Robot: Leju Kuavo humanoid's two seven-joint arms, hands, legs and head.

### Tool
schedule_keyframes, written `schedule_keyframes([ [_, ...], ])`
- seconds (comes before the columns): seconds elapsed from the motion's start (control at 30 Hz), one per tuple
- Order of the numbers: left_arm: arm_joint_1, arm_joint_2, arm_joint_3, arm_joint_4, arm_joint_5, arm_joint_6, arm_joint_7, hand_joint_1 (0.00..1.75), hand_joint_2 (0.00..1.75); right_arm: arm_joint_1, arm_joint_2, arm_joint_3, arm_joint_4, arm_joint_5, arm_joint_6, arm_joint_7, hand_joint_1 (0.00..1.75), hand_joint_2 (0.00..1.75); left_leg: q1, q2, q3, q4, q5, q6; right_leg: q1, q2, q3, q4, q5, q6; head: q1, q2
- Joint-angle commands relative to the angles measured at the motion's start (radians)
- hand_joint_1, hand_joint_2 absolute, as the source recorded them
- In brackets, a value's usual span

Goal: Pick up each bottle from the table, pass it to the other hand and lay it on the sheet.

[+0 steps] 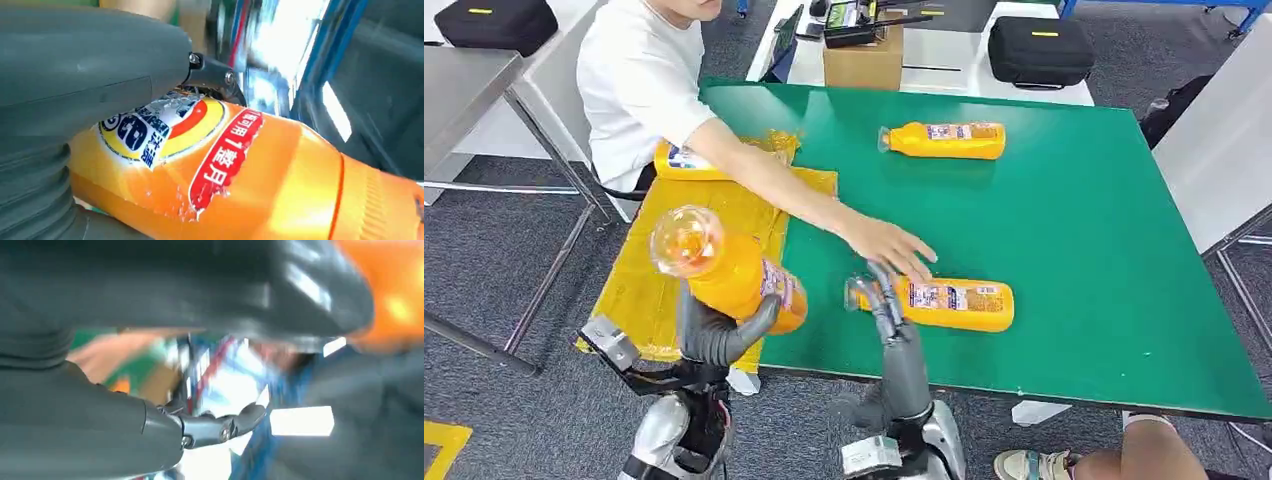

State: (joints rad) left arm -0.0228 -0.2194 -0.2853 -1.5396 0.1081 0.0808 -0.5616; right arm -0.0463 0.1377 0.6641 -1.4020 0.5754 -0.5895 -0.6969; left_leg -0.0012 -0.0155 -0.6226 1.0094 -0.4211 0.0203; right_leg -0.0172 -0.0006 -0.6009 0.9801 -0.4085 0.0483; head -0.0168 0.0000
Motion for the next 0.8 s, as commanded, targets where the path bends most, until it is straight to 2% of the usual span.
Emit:
schedule_keyframes([
  [0.03, -0.068, 0.028, 0.171, 0.068, -0.128, 0.145, -0.04, 1.75, 1.75, 0.021, -0.038, -0.076, -0.104, 0.053, -0.059, 0.031, 0.0, 0.0, 0.001, 0.002, 0.005, -0.001, -0.001, -0.002, 0.001, 0.001, 0.004, -0.001, -0.001, -0.002, 0.0, 0.0],
  [0.17, -0.079, 0.024, 0.206, 0.094, -0.295, 0.295, -0.081, 1.75, 1.75, 0.014, -0.022, -0.088, -0.062, 0.035, -0.09, 0.019, 0.0, 0.0, 0.001, 0.001, 0.006, -0.001, -0.002, -0.002, 0.001, 0.0, 0.006, -0.001, -0.002, -0.002, 0.0, 0.0],
  [0.2, -0.095, 0.035, 0.211, 0.124, -0.395, 0.375, -0.094, 1.75, 1.75, 0.007, -0.019, -0.081, -0.051, 0.027, -0.089, 0.011, 0.0, 0.0, 0.0, 0.001, 0.003, -0.001, 0.0, -0.001, 0.001, 0.0, 0.003, -0.001, 0.0, -0.001, 0.0, 0.0],
  [0.33, -0.193, 0.077, 0.214, 0.364, -0.732, 0.584, -0.036, 1.75, 1.75, -0.014, -0.009, -0.045, -0.037, -0.031, -0.053, -0.001, 0.0, 0.0, 0.0, 0.0, 0.006, -0.002, 0.0, -0.001, 0.001, -0.001, 0.006, -0.002, -0.001, -0.002, 0.0, 0.0],
  [0.37, -0.217, 0.068, 0.251, 0.429, -0.831, 0.617, -0.038, 1.75, 1.75, -0.016, -0.007, -0.04, -0.036, -0.036, -0.049, -0.001, 0.0, 0.0, 0.0, -0.001, 0.006, -0.003, 0.0, -0.002, 0.0, -0.002, 0.006, -0.002, -0.001, -0.002, 0.0, 0.0],
  [0.43, -0.229, 0.06, 0.276, 0.461, -0.827, 0.617, -0.073, 1.75, 1.75, -0.016, -0.005, -0.04, -0.038, -0.035, -0.052, -0.001, 0.0, 0.0, 0.0, -0.001, 0.007, -0.003, 0.0, -0.002, 0.0, -0.001, 0.007, -0.002, -0.001, -0.002, 0.0, 0.0],
  [0.47, -0.227, 0.056, 0.325, 0.454, -0.953, 0.617, -0.05, 1.75, 1.75, -0.018, -0.01, -0.032, -0.042, -0.046, -0.037, -0.001, 0.0, 0.0, 0.0, 0.0, 0.005, -0.002, 0.0, -0.001, 0.0, 0.0, 0.005, -0.001, 0.0, -0.002, 0.0, 0.0],
  [0.5, -0.251, 0.051, 0.34, 0.537, -1.037, 0.617, -0.015, 1.75, 1.75, -0.023, -0.012, -0.028, -0.043, -0.068, -0.016, -0.001, 0.0, 0.0, 0.001, 0.001, 0.006, -0.002, -0.001, -0.002, 0.001, 0.001, 0.007, -0.001, -0.001, -0.003, 0.0, 0.0],
  [0.57, -0.276, 0.082, 0.358, 0.618, -1.153, 0.617, 0.012, 1.75, 1.75, -0.029, -0.012, -0.022, -0.036, -0.082, 0.004, -0.001, 0.0, 0.0, 0.0, 0.003, 0.005, -0.002, 0.0, -0.001, 0.001, 0.002, 0.005, -0.001, 0.0, -0.002, 0.0, 0.0],
  [0.63, -0.295, 0.08, 0.411, 0.667, -1.173, 0.617, -0.024, 1.75, 1.75, -0.031, -0.012, -0.021, -0.032, -0.096, 0.014, -0.001, 0.0, 0.0, 0.0, 0.003, 0.007, -0.003, 0.0, -0.001, 0.0, 0.001, 0.006, -0.002, 0.0, -0.002, 0.0, 0.0],
  [0.77, -0.295, 0.08, 0.411, 0.667, -1.173, 0.617, -0.024, 1.75, 1.75, -0.031, -0.012, -0.021, -0.032, -0.096, 0.014, -0.001, 0.0, 0.0, 0.0, 0.002, 0.004, -0.001, 0.0, -0.001, 0.0, 0.001, 0.003, 0.0, 0.0, -0.001, 0.0, 0.0],
  [0.8, -0.315, 0.087, 0.405, 0.727, -1.192, 0.617, -0.005, 1.75, 1.75, -0.031, -0.015, -0.017, -0.035, -0.112, 0.028, -0.001, 0.0, 0.0, 0.001, 0.004, 0.007, -0.001, -0.001, -0.002, 0.001, 0.002, 0.006, 0.0, -0.001, -0.002, 0.0, 0.0],
])
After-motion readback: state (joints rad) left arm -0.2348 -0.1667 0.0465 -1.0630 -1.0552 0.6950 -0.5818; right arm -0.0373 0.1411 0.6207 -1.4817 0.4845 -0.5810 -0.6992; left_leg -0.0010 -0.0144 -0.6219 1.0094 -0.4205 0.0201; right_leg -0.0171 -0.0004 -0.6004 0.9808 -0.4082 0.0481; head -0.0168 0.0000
